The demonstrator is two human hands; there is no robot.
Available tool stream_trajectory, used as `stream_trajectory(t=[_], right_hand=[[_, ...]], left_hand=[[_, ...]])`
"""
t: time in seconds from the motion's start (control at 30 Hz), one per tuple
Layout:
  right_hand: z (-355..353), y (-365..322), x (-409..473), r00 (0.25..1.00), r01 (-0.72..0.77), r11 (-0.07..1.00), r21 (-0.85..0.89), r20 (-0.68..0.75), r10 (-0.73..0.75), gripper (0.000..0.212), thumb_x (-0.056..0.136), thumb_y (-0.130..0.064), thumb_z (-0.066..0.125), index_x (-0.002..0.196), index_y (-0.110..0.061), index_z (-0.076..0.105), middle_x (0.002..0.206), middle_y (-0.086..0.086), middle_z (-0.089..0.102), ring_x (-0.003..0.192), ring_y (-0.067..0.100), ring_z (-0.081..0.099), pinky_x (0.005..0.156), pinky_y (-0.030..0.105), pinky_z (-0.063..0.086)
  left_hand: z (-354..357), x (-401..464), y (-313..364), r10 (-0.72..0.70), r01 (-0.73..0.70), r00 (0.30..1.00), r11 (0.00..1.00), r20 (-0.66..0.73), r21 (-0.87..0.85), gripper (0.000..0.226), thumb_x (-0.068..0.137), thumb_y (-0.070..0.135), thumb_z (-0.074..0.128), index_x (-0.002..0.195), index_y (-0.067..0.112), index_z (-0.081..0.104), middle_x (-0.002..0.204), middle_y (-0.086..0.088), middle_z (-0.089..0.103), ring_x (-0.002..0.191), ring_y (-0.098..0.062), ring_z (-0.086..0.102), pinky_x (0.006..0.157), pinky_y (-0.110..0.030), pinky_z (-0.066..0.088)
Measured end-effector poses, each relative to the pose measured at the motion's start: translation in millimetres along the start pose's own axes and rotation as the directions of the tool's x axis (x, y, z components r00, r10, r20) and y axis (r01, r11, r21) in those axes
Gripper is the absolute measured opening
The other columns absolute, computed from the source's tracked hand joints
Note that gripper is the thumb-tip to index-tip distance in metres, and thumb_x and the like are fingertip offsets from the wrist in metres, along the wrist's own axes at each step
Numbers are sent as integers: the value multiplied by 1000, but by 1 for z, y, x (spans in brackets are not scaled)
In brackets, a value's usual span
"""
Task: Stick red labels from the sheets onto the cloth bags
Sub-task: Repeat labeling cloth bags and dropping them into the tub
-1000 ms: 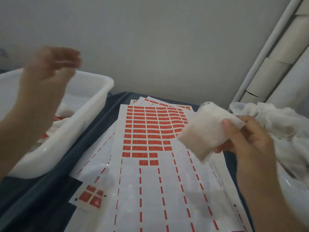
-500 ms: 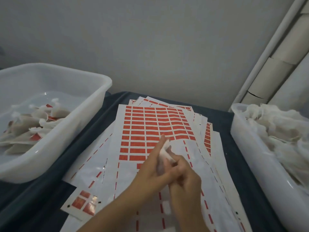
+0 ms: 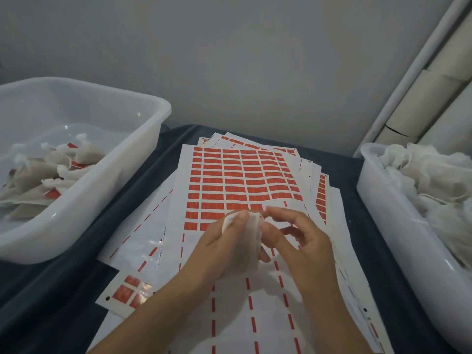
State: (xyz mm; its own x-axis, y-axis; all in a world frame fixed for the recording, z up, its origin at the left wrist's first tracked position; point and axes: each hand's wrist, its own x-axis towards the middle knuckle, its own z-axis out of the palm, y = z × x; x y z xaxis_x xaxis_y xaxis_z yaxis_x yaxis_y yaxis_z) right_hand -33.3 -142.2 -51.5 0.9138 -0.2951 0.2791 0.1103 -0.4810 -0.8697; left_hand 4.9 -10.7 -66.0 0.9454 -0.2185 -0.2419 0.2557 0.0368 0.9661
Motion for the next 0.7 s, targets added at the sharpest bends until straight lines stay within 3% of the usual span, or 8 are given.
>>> stream_trajectory(t=[0.1,0.17,0.2,0.27,0.4,0.57,0.63,0.7], right_hand=[[-2,0,0,999,-50,990,130,-3,51,33,62,-50,61,93,-38,56,88,-37,63,93,-14,57,68,-3,42],[-2,1,-1,998,-66,985,162,28,63,27,63,-46,61,87,-35,58,82,-39,62,87,-13,59,64,-2,43],[-2,1,-1,998,-58,987,149,47,51,21,64,-45,60,83,-36,60,79,-38,62,85,-13,60,63,-2,43],[-1,1,-2,997,-44,991,130,66,36,16,66,-44,58,79,-36,61,78,-36,63,85,-12,60,64,-2,43],[-1,3,-2,999,-23,992,126,33,19,15,71,-45,55,80,-34,59,85,-31,63,90,-8,59,73,-1,43],[0,-2,-4,982,-134,973,188,158,105,28,70,-49,46,83,-27,57,76,-24,64,81,-3,61,69,2,45],[-4,-3,-4,956,-256,915,311,223,191,26,71,-46,48,79,-26,63,70,-19,65,72,2,63,62,5,47],[-9,-5,-3,906,-405,742,535,347,244,22,77,-38,53,74,-24,70,71,-5,64,67,12,62,62,13,50]], left_hand=[[5,-7,10,60,-59,998,998,-27,22,17,81,48,46,74,33,50,78,24,45,72,-6,50,41,-2,41],[7,-14,15,113,-113,994,994,11,4,25,64,56,42,65,46,65,65,30,56,71,-9,56,40,-3,41],[6,-15,16,131,-131,990,991,43,-8,21,61,55,41,58,57,62,60,35,57,71,-5,60,39,-2,39],[3,-17,14,206,-205,974,979,95,-13,27,68,53,42,55,48,66,54,44,50,63,19,55,38,-2,38],[4,-14,13,320,-334,932,940,172,63,21,60,64,60,81,63,60,79,34,62,77,14,58,49,-9,46],[2,-12,14,348,-349,937,933,27,86,11,62,50,60,70,57,62,72,28,64,71,9,60,46,-7,43],[2,-12,13,351,-352,936,927,25,129,7,70,47,62,69,54,63,75,29,62,76,13,57,45,-2,40],[1,-9,12,351,-354,935,924,44,143,14,79,35,65,67,42,66,76,27,64,80,13,56,47,1,38]])
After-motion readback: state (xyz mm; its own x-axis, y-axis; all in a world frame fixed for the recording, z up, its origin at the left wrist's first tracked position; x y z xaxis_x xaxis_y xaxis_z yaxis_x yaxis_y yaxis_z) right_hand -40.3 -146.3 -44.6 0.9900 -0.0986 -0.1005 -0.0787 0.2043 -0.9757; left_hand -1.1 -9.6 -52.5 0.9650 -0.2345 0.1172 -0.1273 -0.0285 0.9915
